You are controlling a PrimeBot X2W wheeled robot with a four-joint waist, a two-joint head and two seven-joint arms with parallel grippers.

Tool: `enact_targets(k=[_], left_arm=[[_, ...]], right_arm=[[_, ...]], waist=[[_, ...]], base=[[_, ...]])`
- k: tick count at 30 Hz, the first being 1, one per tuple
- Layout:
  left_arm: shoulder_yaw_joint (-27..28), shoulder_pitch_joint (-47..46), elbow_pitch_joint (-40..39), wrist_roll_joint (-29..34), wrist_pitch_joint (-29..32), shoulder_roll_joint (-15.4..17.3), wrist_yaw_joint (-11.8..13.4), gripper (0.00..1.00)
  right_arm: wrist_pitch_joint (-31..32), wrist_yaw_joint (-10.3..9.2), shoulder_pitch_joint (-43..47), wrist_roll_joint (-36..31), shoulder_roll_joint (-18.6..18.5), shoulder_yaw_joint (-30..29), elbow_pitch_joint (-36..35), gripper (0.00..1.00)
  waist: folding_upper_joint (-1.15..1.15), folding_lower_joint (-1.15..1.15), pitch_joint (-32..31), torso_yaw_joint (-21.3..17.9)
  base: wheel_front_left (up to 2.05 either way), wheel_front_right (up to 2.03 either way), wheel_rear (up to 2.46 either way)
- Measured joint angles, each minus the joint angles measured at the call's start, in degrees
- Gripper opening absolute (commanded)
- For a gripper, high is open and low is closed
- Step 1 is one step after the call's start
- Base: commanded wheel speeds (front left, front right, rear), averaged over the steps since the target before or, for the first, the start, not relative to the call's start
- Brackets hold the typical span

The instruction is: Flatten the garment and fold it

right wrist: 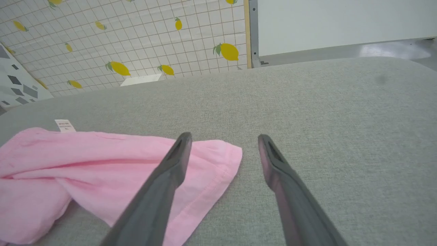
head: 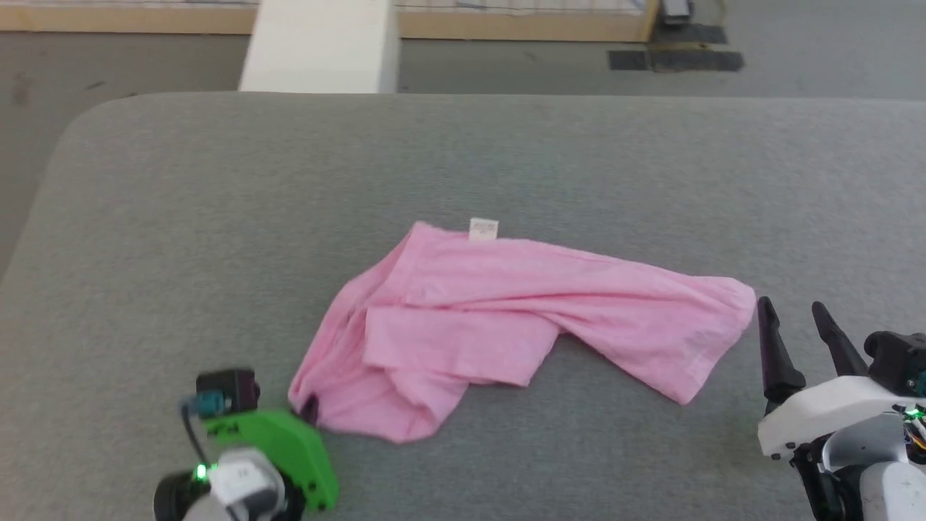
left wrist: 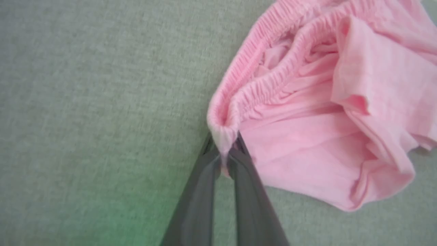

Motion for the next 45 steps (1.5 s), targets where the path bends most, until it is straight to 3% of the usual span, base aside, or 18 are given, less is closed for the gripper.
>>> enact_targets(k=[6, 7, 8, 9, 18, 23, 27, 33, 40, 45], left_arm=[[-1.56, 9.27, -10.05, -2.50, 7.65, 0.62, 1.89, 0.00], [-1.71, 10.08, -11.29, -2.87, 8.11, 0.60, 1.94, 0.27], [-1.87, 10.59, -12.33, -2.88, 8.08, 0.60, 1.97, 0.78], [-1.91, 10.86, -13.02, -2.88, 7.92, 0.58, 1.96, 1.00], [0.15, 5.66, -19.80, -0.19, -3.82, 0.36, 1.26, 1.00], [-0.79, -2.47, -17.74, 3.71, -6.31, 1.26, 0.32, 1.00], [-3.58, -10.53, -11.07, 5.48, -2.77, 2.14, -1.56, 1.00], [-7.46, -22.01, 3.38, 8.26, 8.98, 4.47, -2.97, 1.00], [-9.65, -25.15, 10.00, 8.75, 15.64, 5.83, -4.94, 1.00], [-10.22, -26.79, 10.56, 8.39, 19.47, 6.87, -5.78, 1.00]], right_arm=[[0.76, 0.00, 0.01, -0.16, 0.01, 0.22, -0.70, 1.00], [0.77, 0.00, 0.01, -0.16, 0.00, 0.18, -0.84, 1.00], [0.87, 0.00, 0.01, -0.16, 0.00, 0.19, -0.92, 1.00], [0.93, 0.00, 0.01, -0.16, 0.00, 0.22, -0.94, 1.00], [1.16, 0.00, -0.01, -0.14, 0.01, 0.74, -1.37, 1.00], [1.09, 0.00, -0.09, -0.03, -0.01, 1.12, -1.89, 1.00], [0.91, 0.00, -0.43, 0.23, 0.00, 2.11, -2.01, 1.00], [0.20, 0.00, -2.52, 0.58, -0.01, 4.21, -1.96, 1.00], [-0.63, 0.00, -2.96, 0.98, -0.02, 4.49, -1.35, 1.00], [-1.00, 0.00, -3.02, 0.99, -0.01, 4.58, -0.78, 1.00]], waist=[[0.00, 0.00, -0.85, 4.37], [0.00, 0.00, -0.96, 4.83], [0.00, 0.00, -1.05, 5.25], [0.00, 0.00, -1.13, 5.52], [0.00, 0.00, -1.08, 4.29], [0.00, 0.00, -0.23, 2.49], [0.00, 0.00, 0.97, 0.87], [0.00, 0.00, 3.76, -2.81], [0.00, 0.00, 5.94, -5.90], [0.00, 0.00, 6.86, -7.13]], base=[[0.00, 0.00, 0.00], [0.00, 0.00, 0.00], [0.00, 0.00, 0.00], [0.00, 0.00, 0.00], [0.00, 0.00, 0.00], [0.00, 0.00, 0.00], [0.00, 0.00, 0.00], [0.00, 0.00, 0.00], [0.00, 0.00, 0.00], [0.00, 0.00, 0.00]])
